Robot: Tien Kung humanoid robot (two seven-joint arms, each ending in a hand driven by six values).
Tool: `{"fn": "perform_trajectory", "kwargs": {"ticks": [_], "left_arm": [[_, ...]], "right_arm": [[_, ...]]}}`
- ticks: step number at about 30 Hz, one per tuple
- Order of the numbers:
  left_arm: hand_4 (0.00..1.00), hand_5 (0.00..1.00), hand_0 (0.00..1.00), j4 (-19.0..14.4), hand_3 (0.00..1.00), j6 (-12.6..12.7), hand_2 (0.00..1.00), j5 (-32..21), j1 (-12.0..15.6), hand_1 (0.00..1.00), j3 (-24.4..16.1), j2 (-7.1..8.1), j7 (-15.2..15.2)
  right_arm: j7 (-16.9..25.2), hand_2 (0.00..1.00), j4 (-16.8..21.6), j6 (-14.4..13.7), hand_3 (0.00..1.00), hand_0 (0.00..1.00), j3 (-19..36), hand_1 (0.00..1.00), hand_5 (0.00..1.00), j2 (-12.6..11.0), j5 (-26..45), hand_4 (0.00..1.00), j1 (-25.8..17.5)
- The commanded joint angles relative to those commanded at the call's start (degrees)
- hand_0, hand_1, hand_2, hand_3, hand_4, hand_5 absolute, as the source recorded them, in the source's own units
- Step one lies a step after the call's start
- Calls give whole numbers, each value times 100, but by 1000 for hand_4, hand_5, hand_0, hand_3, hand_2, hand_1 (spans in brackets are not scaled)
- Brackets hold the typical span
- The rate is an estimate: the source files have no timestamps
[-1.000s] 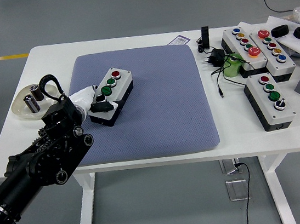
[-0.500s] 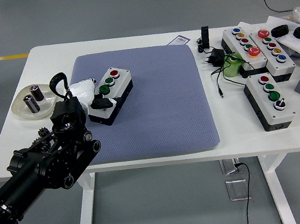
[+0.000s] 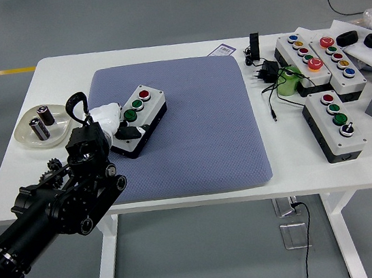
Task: Pick up the button,place it on the desk,press the button,press the button
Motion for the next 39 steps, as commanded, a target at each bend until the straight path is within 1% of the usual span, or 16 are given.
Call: {"fn": "perform_trajectory", "kwargs": {"ticks": [7, 8, 11, 13, 14, 19, 20, 23, 25, 26, 31, 32, 33, 36, 38, 39], "left_arm": [[720, 76, 623, 83, 725, -47, 723, 45, -39, 722, 36, -25, 0], [737, 108, 651, 89, 715, -61, 743, 41, -40, 747, 43, -28, 0], [737, 108, 651, 124, 715, -192, 743, 49, -52, 747, 75, -40, 0], [737, 108, 651, 158, 715, -223, 743, 224, -54, 747, 108, -42, 0], [468, 2, 522, 166, 470, -201, 539, 282, -51, 535, 115, -39, 0], [468, 2, 522, 148, 470, -108, 539, 340, -34, 535, 134, 14, -39], [408, 2, 277, 143, 295, -73, 239, 349, -28, 241, 126, 24, -122], [408, 2, 277, 138, 295, 58, 239, 371, -17, 241, 90, 44, -444], [408, 2, 277, 138, 295, 201, 239, 319, -13, 241, 87, 65, -700], [255, 2, 108, 136, 233, 275, 156, 290, -6, 147, 79, 73, -819], [255, 2, 108, 113, 233, 549, 156, 191, 13, 147, 59, 115, -1243], [211, 2, 50, 98, 216, 627, 131, 162, 13, 121, 54, 131, -1361], [211, 2, 50, 86, 216, 674, 131, 140, 12, 121, 54, 143, -1439], [211, 2, 50, 11, 216, 880, 131, 17, -21, 121, 53, 231, -1909], [204, 2, 46, -13, 206, 961, 121, -25, -50, 109, 86, 276, -2187], [204, 2, 46, -19, 206, 1058, 121, -79, -90, 109, 152, 329, -2403]], "right_arm": [[0, 557, -4, -4, 633, 632, -10, 537, 243, -4, 6, 224, -8], [0, 556, -4, -5, 634, 632, -13, 537, 243, -5, 8, 225, -10], [-3, 556, -5, -6, 634, 632, -29, 537, 243, -7, 19, 225, -16], [-3, 556, -6, -8, 634, 632, -37, 537, 243, -7, 28, 225, -22], [-3, 556, -5, -9, 634, 632, -38, 537, 243, -6, 31, 225, -24], [-5, 556, -6, -9, 634, 632, -61, 537, 243, -9, 48, 225, -35], [-6, 555, -6, -10, 633, 632, -70, 537, 243, -8, 56, 225, -39], [-8, 555, -6, -9, 633, 632, -87, 537, 243, -10, 63, 225, -40], [-10, 555, -5, -10, 633, 632, -97, 537, 243, -9, 74, 225, -41], [-10, 556, -6, -10, 634, 633, -99, 537, 243, -9, 76, 225, -42], [-10, 556, -6, -11, 634, 633, -94, 537, 243, -7, 74, 225, -43], [-9, 556, -6, -11, 633, 633, -85, 537, 244, -7, 68, 225, -44], [-8, 556, -5, -10, 633, 633, -78, 537, 244, -7, 63, 225, -45], [-6, 556, -4, -9, 633, 633, -43, 537, 244, -4, 38, 225, -40], [-6, 555, -4, -8, 633, 633, -35, 537, 244, -4, 32, 226, -36], [-7, 555, -4, -7, 633, 633, -26, 537, 244, -4, 24, 226, -30]]}}
